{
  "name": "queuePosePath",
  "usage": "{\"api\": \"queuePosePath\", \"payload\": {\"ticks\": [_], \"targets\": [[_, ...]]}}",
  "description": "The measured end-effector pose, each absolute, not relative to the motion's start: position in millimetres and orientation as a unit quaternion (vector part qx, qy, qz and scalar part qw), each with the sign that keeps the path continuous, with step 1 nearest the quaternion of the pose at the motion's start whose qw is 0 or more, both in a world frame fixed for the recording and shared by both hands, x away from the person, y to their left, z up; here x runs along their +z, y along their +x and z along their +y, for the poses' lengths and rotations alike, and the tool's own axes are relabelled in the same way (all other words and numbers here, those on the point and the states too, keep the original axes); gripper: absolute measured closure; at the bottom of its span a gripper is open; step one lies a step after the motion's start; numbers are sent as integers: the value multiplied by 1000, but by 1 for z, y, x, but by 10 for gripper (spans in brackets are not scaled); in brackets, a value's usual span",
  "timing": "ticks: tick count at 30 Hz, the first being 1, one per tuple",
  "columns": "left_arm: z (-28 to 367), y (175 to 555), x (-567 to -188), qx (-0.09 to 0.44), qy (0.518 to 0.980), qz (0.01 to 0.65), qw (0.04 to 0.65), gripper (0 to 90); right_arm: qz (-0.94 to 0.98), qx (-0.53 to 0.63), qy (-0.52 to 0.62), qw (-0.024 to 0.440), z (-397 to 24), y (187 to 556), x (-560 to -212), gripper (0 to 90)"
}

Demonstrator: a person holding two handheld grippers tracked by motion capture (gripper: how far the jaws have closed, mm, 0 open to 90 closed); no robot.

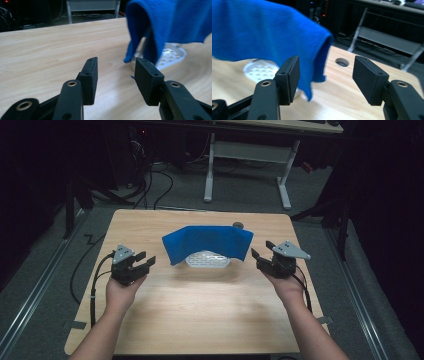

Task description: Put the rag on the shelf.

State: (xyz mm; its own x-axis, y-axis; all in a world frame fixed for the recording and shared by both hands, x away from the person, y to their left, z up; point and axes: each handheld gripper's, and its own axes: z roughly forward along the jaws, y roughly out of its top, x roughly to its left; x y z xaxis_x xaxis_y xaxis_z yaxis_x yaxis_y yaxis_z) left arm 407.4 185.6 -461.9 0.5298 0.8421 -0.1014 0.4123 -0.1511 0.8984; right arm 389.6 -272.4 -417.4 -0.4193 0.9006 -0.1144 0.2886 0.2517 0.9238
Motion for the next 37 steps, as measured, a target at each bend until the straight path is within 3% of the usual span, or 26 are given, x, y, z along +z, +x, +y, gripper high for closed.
{"api": "queuePosePath", "payload": {"ticks": [4,12,20,23,26,27,37], "targets": [[182,382,-467,212,733,420,492,504,729,443,411,322,-266,373,-420,351],[161,332,-497,147,747,414,499,430,737,463,395,296,-253,329,-438,328],[119,304,-529,128,795,388,449,337,761,429,406,270,-221,305,-473,230],[110,302,-533,137,817,371,420,328,759,415,429,260,-210,300,-499,209],[105,300,-532,117,792,393,453,320,778,395,432,228,-205,297,-520,231],[113,304,-529,126,814,365,433,322,788,391,412,236,-204,298,-521,234],[123,312,-531,122,805,389,431,322,776,397,435,227,-221,310,-524,238]]}}
